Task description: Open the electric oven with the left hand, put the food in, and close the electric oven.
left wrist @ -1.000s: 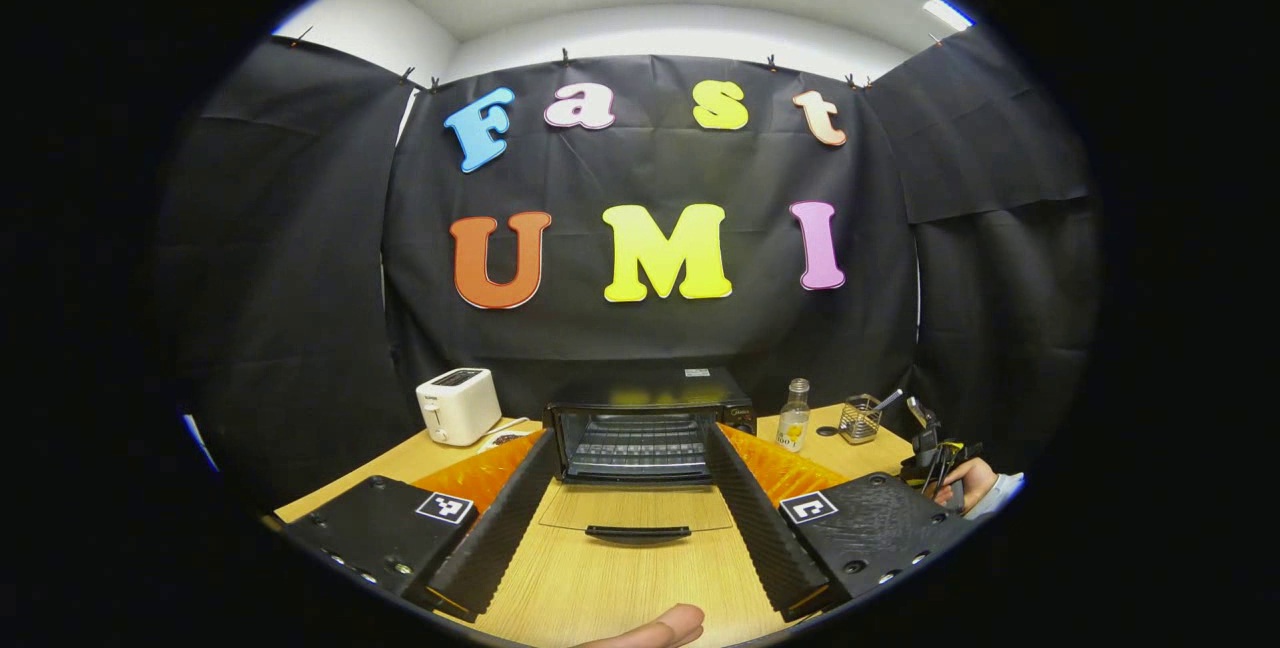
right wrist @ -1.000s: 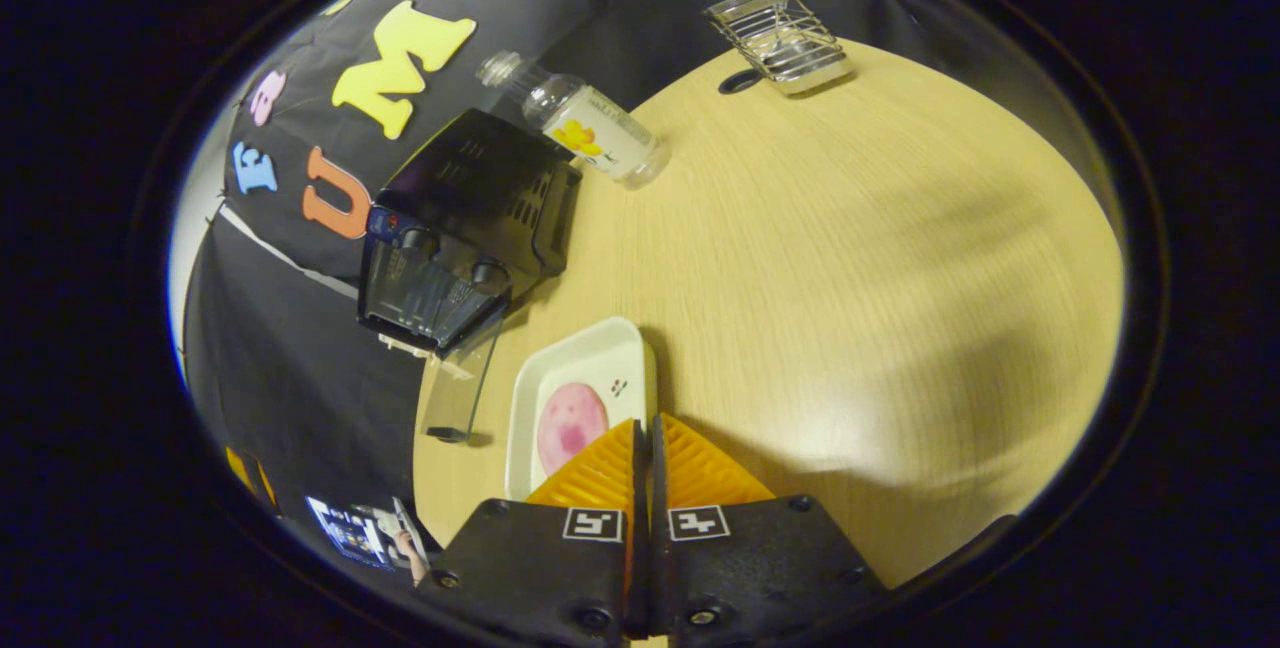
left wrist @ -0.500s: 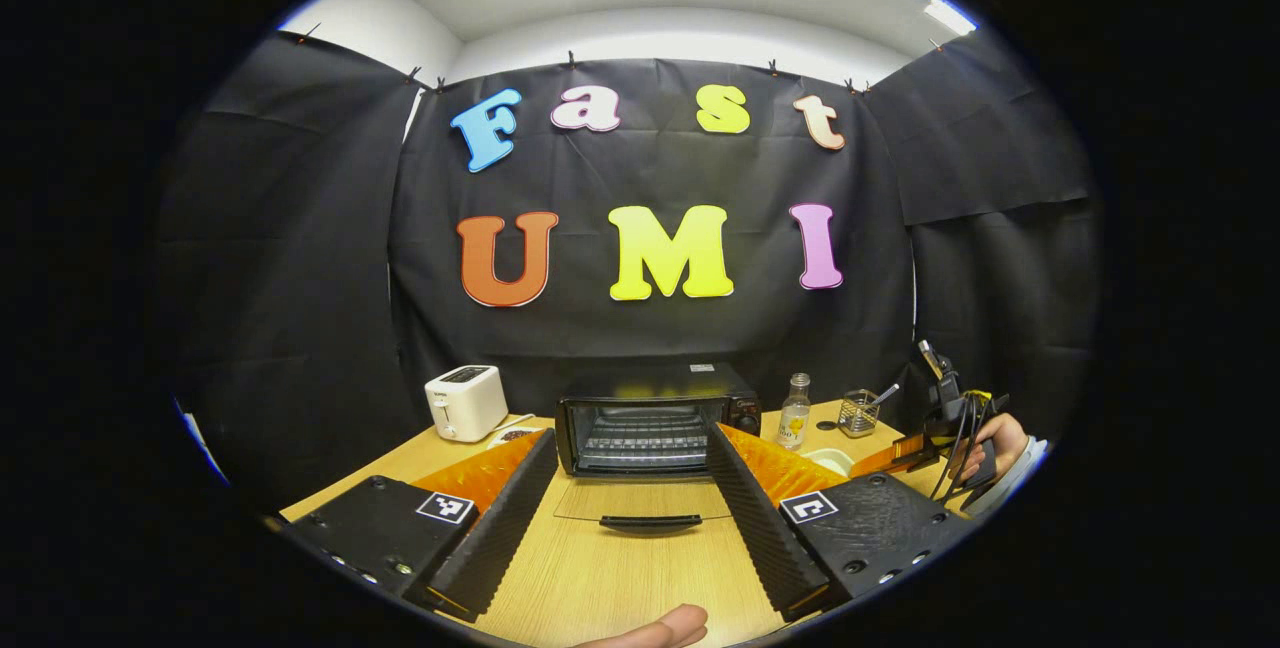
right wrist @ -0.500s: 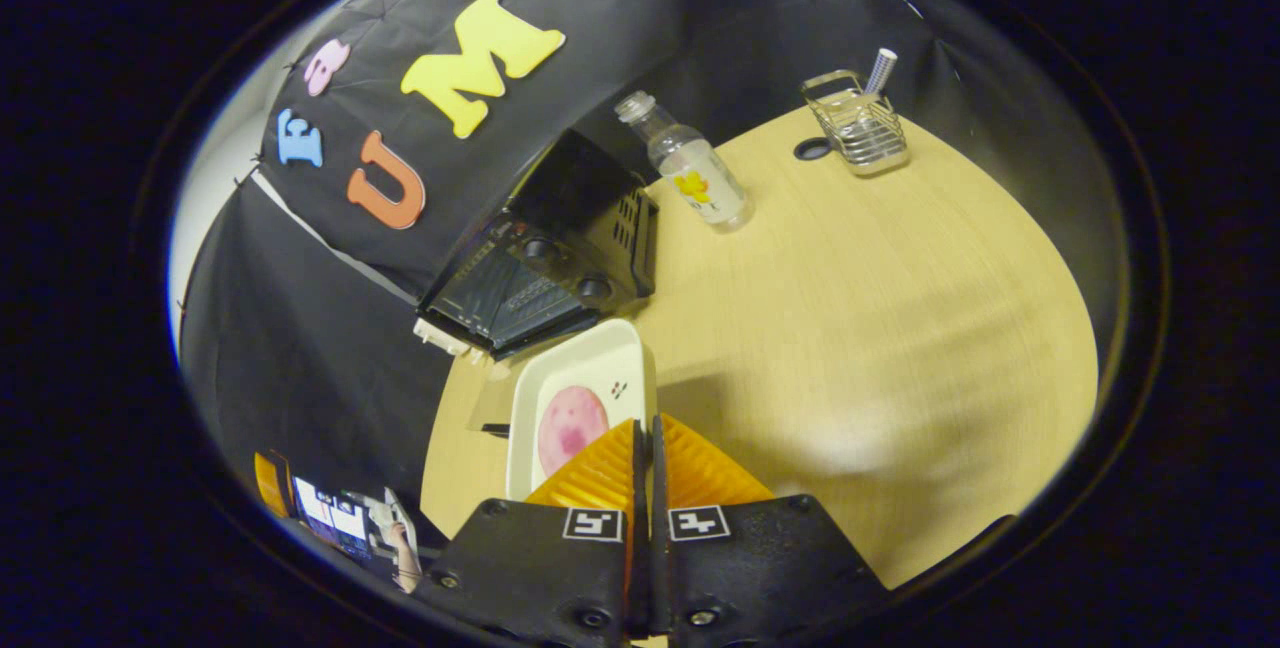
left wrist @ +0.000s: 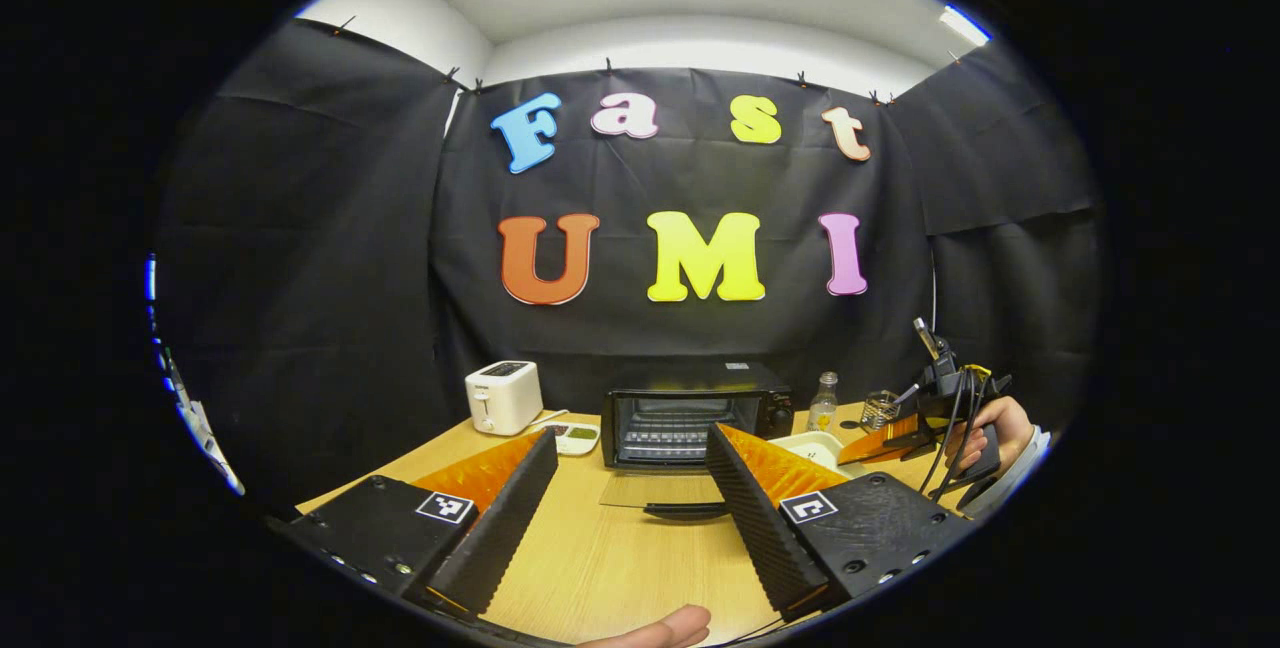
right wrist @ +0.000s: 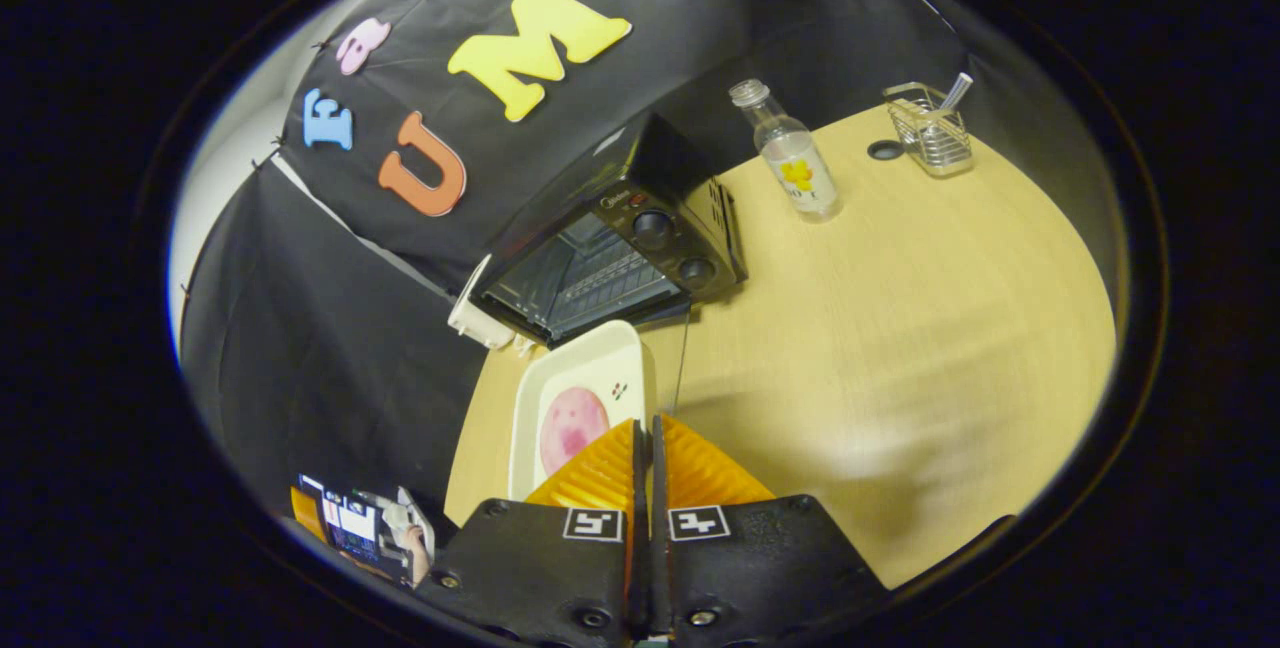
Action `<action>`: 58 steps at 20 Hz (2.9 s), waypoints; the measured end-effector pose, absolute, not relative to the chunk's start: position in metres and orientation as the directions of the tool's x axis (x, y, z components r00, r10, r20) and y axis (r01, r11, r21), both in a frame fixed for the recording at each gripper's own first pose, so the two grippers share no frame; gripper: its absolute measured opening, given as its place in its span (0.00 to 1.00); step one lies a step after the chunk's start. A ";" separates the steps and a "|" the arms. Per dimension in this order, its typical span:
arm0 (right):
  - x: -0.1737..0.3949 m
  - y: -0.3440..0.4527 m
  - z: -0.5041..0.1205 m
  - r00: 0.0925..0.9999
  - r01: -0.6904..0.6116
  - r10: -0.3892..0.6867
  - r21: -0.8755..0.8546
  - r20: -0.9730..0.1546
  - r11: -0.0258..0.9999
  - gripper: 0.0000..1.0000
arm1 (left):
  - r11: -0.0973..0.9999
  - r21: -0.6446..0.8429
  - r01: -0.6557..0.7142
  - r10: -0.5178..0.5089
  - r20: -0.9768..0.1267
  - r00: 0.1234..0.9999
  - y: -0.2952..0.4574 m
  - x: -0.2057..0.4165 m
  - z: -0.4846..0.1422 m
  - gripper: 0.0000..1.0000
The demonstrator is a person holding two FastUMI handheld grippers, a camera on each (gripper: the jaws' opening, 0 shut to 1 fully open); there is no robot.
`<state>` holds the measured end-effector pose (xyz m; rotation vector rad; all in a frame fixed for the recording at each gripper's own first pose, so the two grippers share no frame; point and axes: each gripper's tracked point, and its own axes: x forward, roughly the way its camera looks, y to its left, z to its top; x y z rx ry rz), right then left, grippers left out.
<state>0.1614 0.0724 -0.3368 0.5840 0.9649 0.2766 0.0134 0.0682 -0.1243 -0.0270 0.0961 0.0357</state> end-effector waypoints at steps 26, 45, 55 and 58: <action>0.319 0.219 -0.412 0.719 0.330 0.240 0.623 -0.653 0.709 0.04 | 0.990 -0.020 -0.141 0.138 -0.103 0.985 0.160 0.022 -0.173 0.95; 0.413 0.198 -0.415 0.877 0.295 -0.051 0.452 -0.477 0.842 0.12 | 0.985 -0.008 -0.170 0.168 -0.123 0.978 0.170 0.011 -0.180 0.95; 0.350 0.192 -0.398 0.884 0.200 -0.006 0.365 -0.468 0.909 0.39 | 0.993 -0.023 -0.119 0.116 -0.104 0.988 0.146 -0.007 -0.165 0.95; 0.323 0.184 -0.381 0.890 0.164 0.001 0.320 -0.457 0.933 0.45 | 0.991 -0.037 -0.125 0.121 -0.095 0.988 0.142 -0.009 -0.166 0.95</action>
